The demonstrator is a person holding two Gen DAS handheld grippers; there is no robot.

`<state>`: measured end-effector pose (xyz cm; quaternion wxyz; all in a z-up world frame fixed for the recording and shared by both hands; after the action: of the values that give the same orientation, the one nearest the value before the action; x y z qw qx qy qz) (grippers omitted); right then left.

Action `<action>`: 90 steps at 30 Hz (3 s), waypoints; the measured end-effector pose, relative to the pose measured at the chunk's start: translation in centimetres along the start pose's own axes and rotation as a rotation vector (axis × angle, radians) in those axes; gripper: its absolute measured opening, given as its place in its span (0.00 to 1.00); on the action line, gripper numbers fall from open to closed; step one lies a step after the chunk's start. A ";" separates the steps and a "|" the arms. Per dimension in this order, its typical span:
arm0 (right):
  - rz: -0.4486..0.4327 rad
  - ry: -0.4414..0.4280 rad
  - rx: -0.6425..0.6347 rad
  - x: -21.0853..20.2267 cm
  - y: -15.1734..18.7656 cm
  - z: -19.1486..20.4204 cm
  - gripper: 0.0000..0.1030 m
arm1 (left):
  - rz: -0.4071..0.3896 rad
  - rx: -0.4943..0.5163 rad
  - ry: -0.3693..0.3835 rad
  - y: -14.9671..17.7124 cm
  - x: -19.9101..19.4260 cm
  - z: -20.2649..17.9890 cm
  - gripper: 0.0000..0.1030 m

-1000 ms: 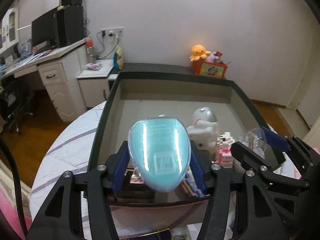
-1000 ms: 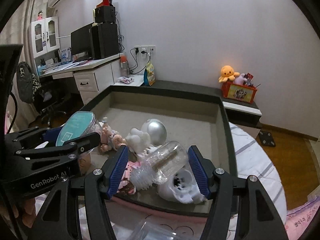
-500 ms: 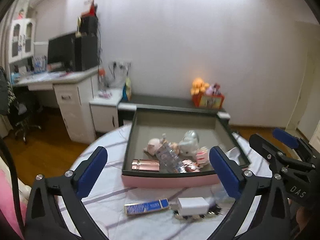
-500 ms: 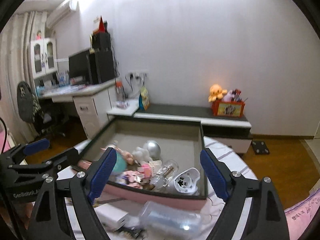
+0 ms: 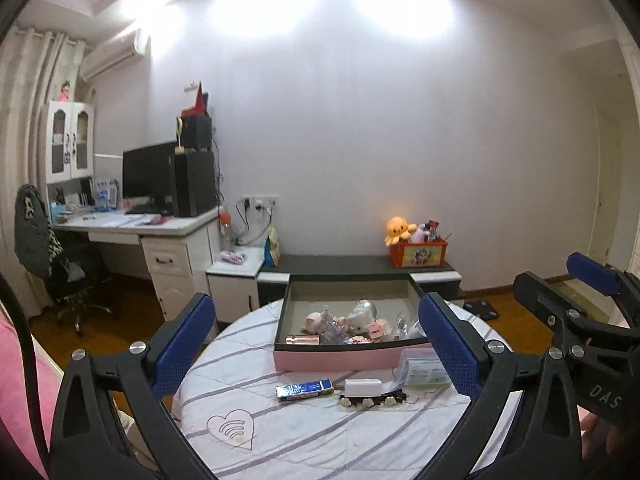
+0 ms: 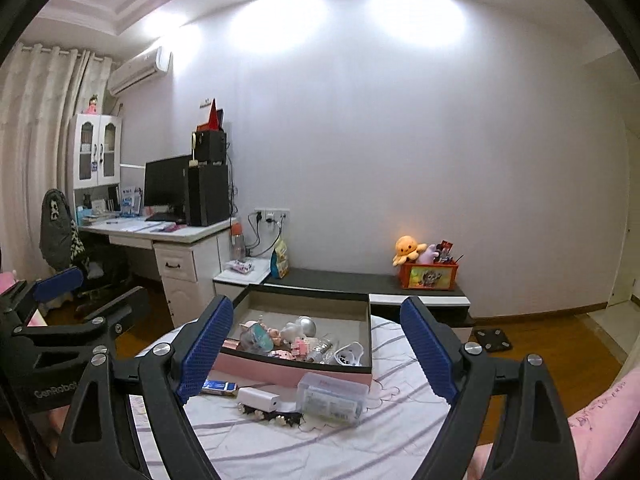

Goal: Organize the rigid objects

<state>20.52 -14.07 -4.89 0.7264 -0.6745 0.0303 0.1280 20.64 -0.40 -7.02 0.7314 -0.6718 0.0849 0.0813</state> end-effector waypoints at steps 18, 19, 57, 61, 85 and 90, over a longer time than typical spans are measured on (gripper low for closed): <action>-0.087 0.009 -0.030 -7.3 -1.4 1.5 0.85 | -0.129 0.014 -0.078 -2.0 -8.3 0.9 1.00; -0.084 0.006 -0.031 -7.2 -1.4 1.6 0.85 | -0.128 0.015 -0.079 -2.0 -8.2 0.9 1.00; -0.008 0.033 -0.012 -4.9 1.5 0.3 0.85 | -0.004 0.009 0.014 1.6 -3.4 0.0 1.00; 0.088 0.012 0.011 -1.9 4.2 -0.2 0.85 | 0.145 -0.039 0.098 5.7 0.7 0.1 1.00; 0.470 0.052 0.142 13.1 16.8 -6.7 0.85 | 0.547 -0.052 0.147 16.6 17.3 -3.6 1.00; 0.489 0.064 0.168 14.5 17.0 -7.7 0.85 | 0.583 -0.018 0.147 17.3 19.5 -5.1 1.00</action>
<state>31.63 -18.60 -25.20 0.7263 -0.5880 0.2259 0.2752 35.52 -3.90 -28.72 0.6632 -0.6294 0.3264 0.2399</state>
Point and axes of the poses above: each gripper's, at about its wrist camera, not at the fingertips, and x roughly the way its jaws point, z to its left, y to its underside, the point moved 8 cm from there along x, roughly the way its jaws point, and after that the axes turned 5 degrees about x, right-handed, at the moved point
